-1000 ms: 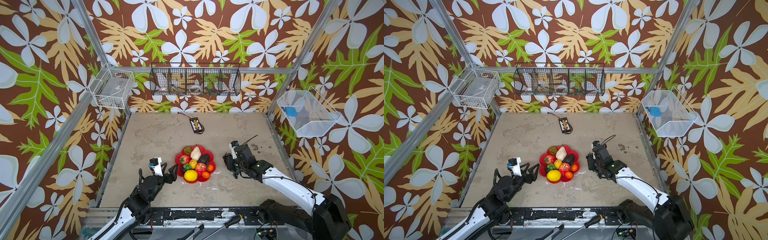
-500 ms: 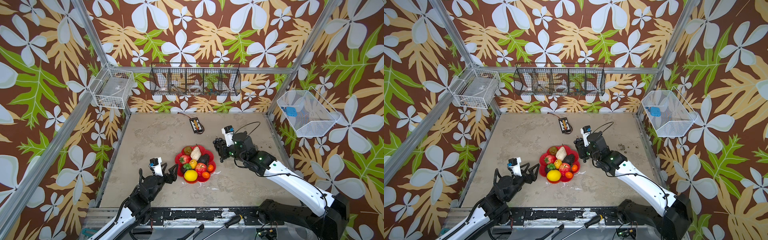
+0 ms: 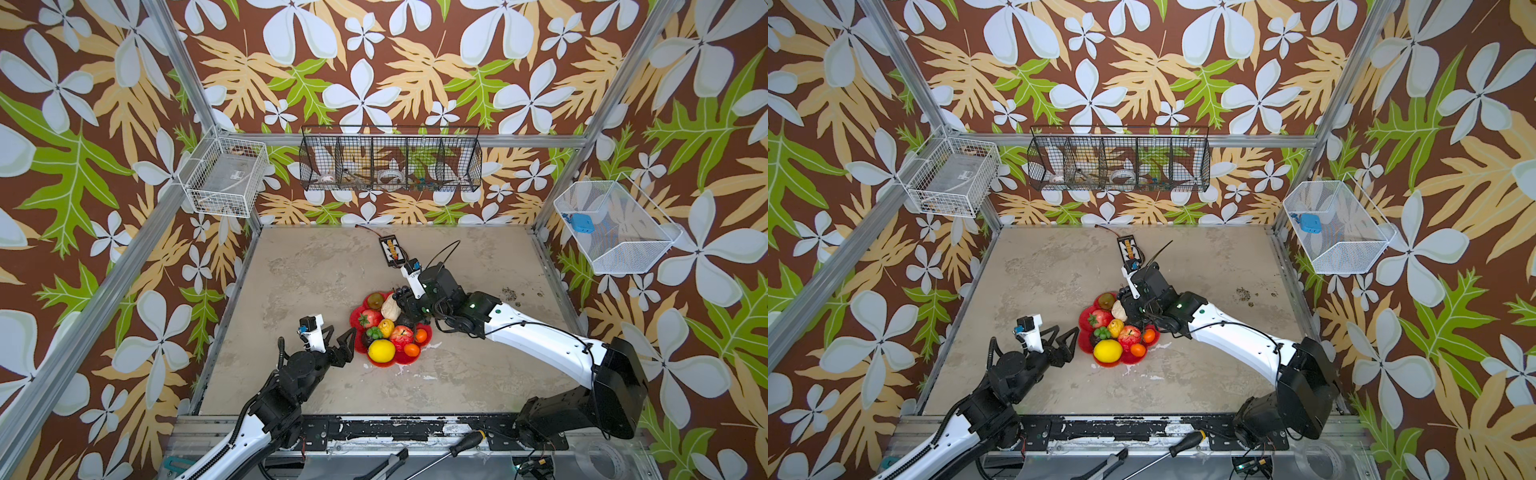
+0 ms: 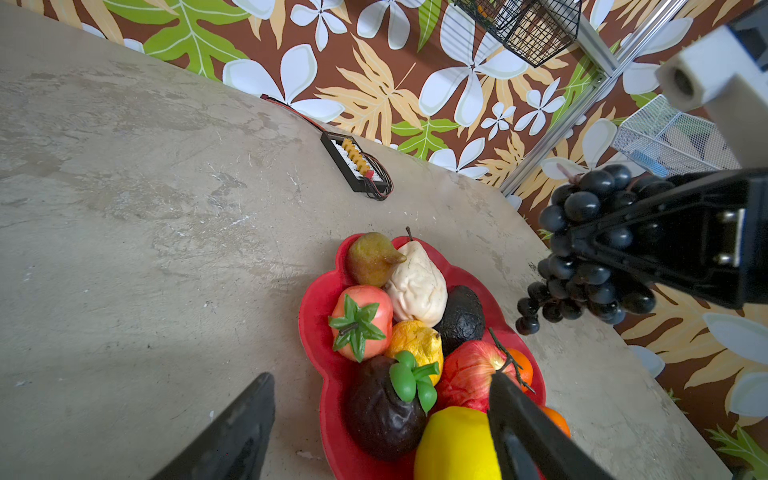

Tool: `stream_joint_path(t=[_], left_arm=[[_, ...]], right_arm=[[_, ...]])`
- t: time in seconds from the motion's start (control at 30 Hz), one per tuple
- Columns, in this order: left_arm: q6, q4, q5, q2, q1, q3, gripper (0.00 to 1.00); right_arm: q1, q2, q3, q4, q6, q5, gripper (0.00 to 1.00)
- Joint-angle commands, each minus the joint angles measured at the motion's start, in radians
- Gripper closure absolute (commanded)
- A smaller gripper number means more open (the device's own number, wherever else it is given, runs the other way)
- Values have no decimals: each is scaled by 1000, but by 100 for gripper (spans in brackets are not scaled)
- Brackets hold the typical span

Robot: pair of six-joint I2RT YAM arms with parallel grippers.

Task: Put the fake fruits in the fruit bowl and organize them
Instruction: 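Lift the black grapes and carry them over the bowl with the right gripper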

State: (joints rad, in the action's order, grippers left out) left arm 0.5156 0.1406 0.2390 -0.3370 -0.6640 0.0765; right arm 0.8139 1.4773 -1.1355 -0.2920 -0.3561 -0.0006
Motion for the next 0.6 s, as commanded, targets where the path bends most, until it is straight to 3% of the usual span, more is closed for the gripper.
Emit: stream_joint_path(t=[0.0, 0.57], left_arm=[[-5, 34, 7, -6, 1, -1, 19], [-5, 22, 8, 11, 1, 0, 19]], right_arm=[[1, 36, -12, 25, 26, -16, 57], [-19, 249, -134, 5, 18, 24, 51]])
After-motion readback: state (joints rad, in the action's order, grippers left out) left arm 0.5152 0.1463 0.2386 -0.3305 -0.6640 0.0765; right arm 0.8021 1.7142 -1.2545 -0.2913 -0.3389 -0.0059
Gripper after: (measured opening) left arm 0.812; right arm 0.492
